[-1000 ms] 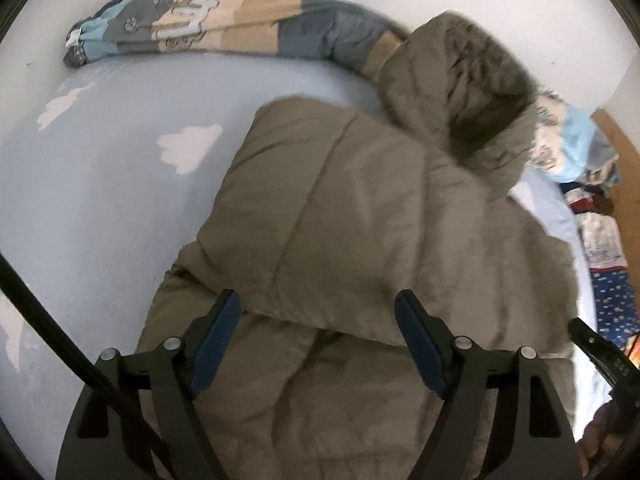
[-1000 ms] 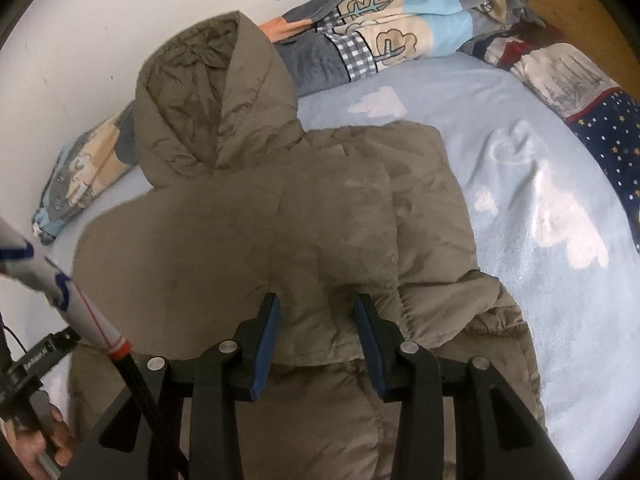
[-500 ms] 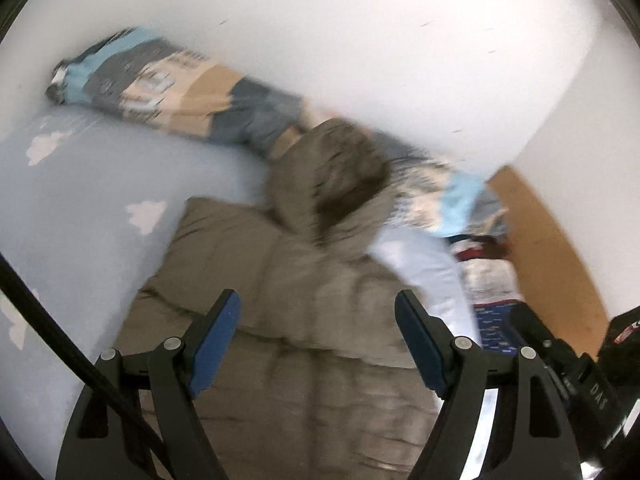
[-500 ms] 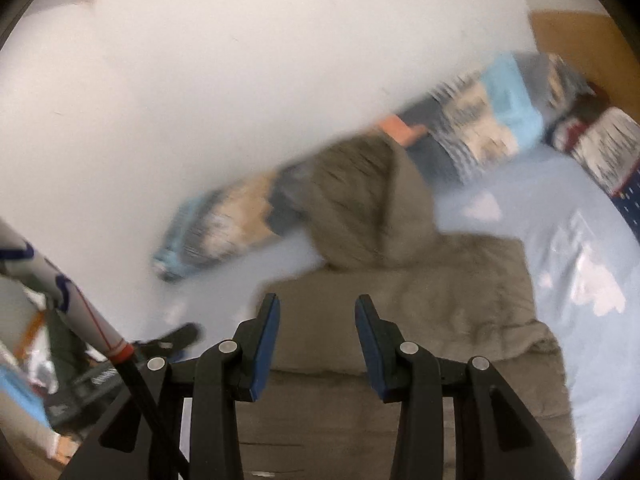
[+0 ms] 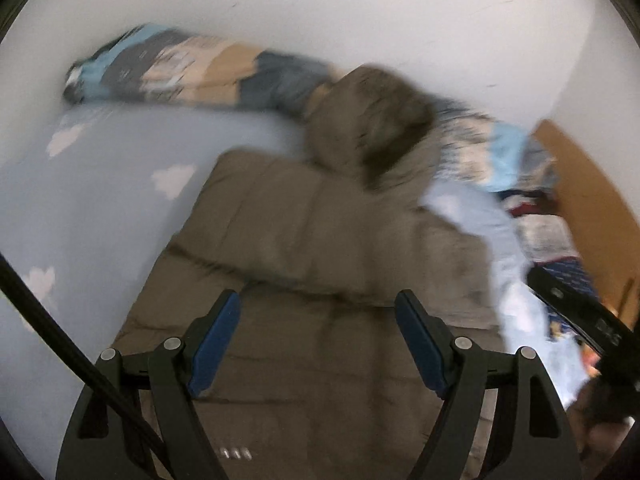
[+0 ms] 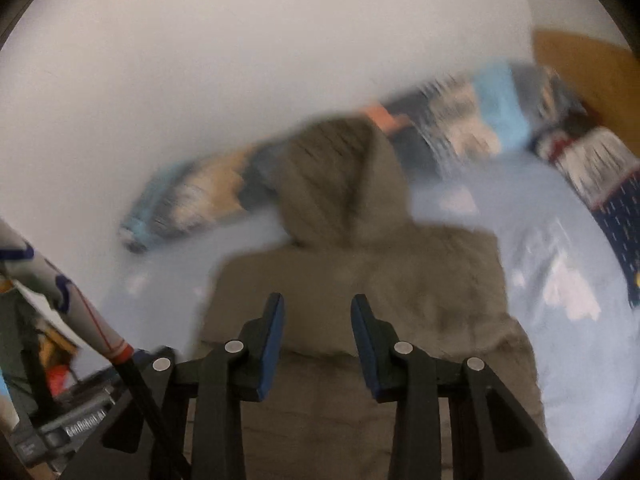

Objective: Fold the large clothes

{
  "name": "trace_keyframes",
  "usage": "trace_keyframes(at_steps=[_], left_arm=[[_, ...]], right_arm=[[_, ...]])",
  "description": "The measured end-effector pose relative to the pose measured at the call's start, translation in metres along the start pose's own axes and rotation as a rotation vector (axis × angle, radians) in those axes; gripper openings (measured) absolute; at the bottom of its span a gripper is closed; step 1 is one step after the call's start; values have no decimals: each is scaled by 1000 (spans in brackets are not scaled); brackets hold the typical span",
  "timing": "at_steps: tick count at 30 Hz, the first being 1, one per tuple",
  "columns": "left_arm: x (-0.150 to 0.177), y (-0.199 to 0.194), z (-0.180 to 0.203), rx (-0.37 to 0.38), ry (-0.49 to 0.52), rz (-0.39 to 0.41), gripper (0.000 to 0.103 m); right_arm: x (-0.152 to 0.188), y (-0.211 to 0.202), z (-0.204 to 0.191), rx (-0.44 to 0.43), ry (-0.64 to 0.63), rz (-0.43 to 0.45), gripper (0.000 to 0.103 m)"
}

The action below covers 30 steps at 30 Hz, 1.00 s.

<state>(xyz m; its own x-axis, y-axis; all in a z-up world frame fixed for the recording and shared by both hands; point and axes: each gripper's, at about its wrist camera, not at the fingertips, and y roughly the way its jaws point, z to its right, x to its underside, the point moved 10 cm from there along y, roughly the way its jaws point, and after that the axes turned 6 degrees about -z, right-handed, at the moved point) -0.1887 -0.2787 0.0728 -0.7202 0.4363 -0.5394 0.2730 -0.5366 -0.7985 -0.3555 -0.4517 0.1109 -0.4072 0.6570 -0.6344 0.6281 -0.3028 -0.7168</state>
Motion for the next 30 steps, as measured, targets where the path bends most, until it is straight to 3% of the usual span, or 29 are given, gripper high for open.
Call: trace_keyframes(at_steps=[3, 7, 10, 18, 30], left_arm=[[3, 38, -13, -74, 20, -28, 78], [-5, 58, -22, -183, 60, 1, 79], [-5, 64, -24, -193, 93, -7, 79], [0, 83, -32, -250, 155, -51, 79], [3, 92, -24, -249, 186, -66, 79]], right_arm=[[16, 33, 23, 67, 8, -74, 37], [27, 60, 30, 184, -68, -77, 37], [21, 70, 31, 253, -100, -45, 37], [33, 117, 41, 295, -136, -114, 37], [40, 122, 41, 299, -167, -125, 37]])
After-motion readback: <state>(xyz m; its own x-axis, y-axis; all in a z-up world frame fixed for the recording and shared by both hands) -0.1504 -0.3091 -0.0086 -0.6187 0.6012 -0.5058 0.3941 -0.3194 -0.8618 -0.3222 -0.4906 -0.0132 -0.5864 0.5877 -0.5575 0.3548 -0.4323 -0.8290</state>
